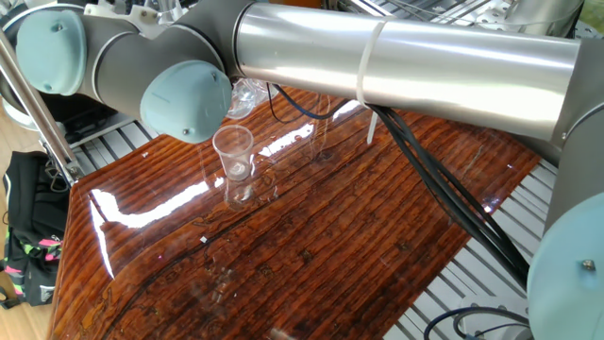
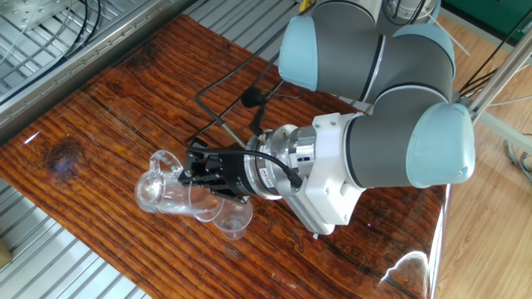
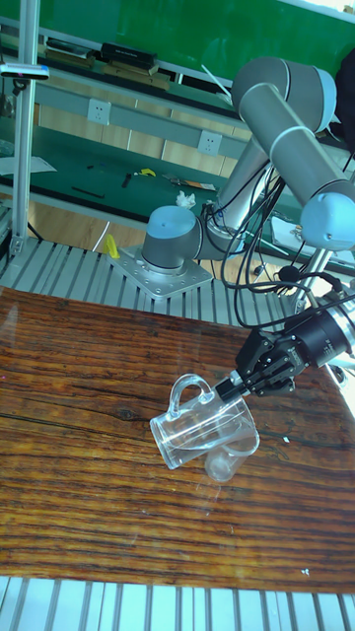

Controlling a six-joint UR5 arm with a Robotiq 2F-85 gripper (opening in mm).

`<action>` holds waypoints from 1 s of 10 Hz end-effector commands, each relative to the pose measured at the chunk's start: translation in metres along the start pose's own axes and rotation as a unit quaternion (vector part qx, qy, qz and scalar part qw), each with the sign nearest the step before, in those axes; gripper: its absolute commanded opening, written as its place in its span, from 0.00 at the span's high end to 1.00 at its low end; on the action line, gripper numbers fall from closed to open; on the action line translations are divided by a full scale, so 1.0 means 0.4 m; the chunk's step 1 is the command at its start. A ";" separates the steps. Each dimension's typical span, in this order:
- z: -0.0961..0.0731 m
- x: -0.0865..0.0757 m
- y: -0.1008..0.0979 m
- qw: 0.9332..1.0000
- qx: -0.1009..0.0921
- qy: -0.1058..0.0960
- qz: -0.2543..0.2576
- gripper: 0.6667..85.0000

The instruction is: Pour the water from one cup into another empty cup

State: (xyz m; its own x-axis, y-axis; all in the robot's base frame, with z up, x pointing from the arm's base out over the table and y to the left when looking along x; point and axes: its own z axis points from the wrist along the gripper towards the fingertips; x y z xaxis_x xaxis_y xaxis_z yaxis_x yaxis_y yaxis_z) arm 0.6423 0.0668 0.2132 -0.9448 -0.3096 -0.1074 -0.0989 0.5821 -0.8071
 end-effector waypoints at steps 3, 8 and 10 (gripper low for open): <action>-0.002 0.011 0.004 1.000 0.000 0.003 0.001 0.99; -0.005 0.016 0.007 1.000 0.002 0.003 0.002 0.99; -0.004 0.017 0.005 1.000 0.005 0.003 0.001 0.99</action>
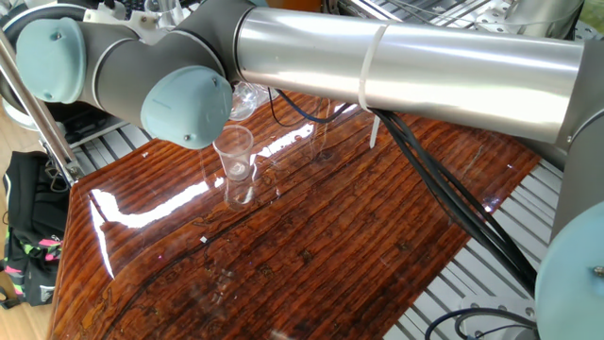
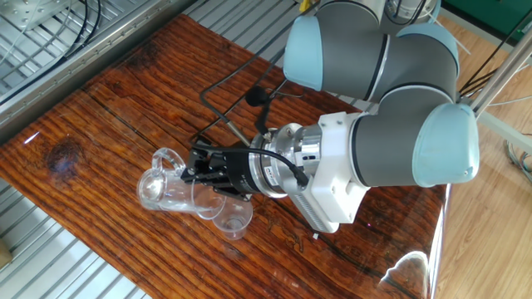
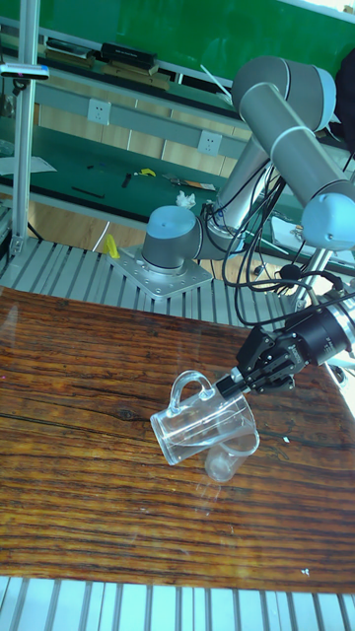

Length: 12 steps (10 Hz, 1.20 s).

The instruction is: Pour the water from one cup into another empty cup

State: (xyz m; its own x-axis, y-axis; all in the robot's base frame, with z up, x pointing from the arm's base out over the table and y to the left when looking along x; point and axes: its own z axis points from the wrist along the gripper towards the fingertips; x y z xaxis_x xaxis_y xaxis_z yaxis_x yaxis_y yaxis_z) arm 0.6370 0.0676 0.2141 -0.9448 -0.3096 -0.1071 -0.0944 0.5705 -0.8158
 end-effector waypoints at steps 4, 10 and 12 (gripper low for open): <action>0.001 0.005 0.002 1.000 0.002 0.002 0.001 0.99; 0.001 0.003 0.003 1.000 0.004 0.002 0.001 0.99; -0.001 0.002 0.003 1.000 0.007 0.001 0.001 0.99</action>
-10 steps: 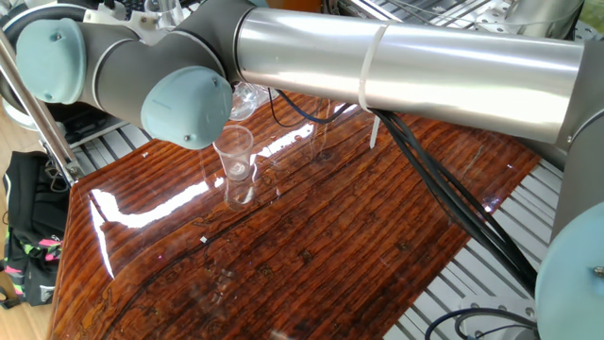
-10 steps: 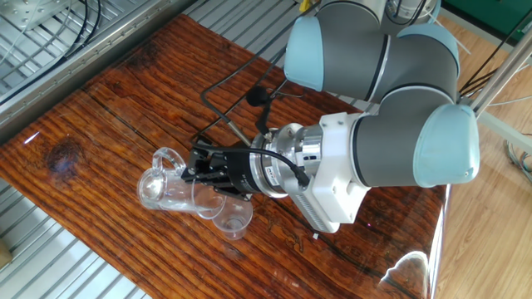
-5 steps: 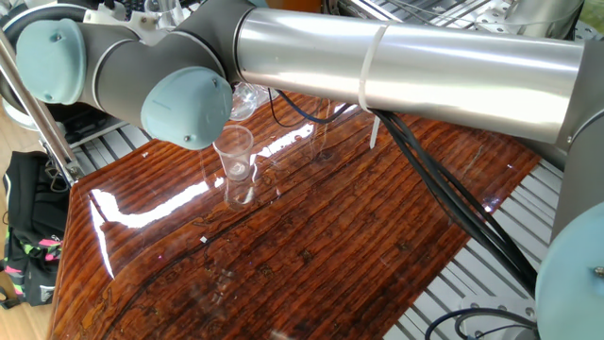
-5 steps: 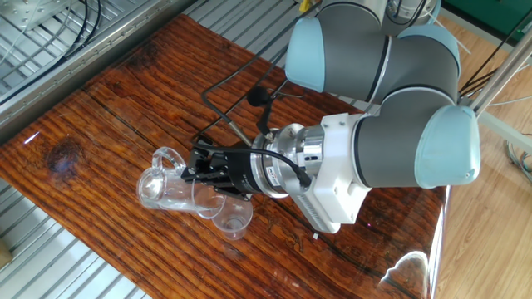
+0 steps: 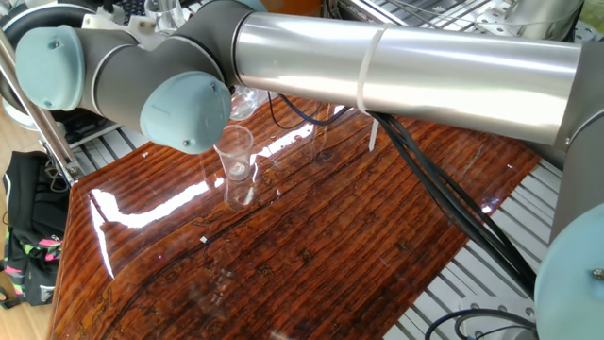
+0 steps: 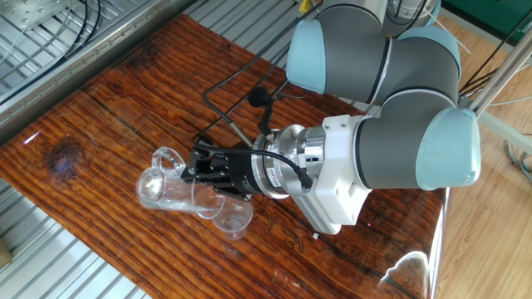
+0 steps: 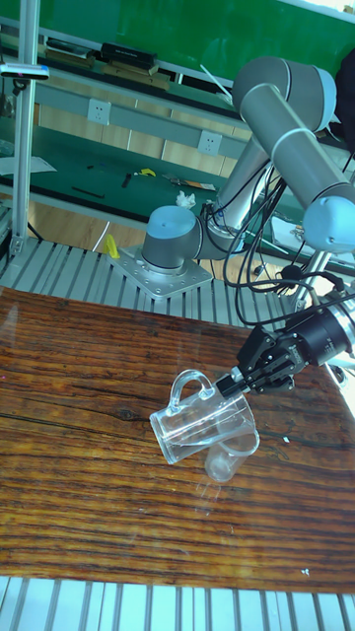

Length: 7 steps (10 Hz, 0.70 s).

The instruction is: Pour the water from one cup into another empty cup

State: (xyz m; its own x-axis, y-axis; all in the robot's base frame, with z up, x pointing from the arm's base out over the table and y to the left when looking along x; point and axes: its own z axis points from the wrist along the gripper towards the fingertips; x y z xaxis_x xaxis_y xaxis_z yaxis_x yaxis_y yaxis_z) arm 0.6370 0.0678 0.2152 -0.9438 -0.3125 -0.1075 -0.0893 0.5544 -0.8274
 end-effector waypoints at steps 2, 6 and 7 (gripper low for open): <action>0.001 0.002 0.005 1.000 -0.002 0.002 0.001 0.99; 0.000 0.003 0.003 1.000 0.002 0.001 0.000 0.99; 0.000 0.004 0.002 1.000 0.003 0.001 0.000 0.99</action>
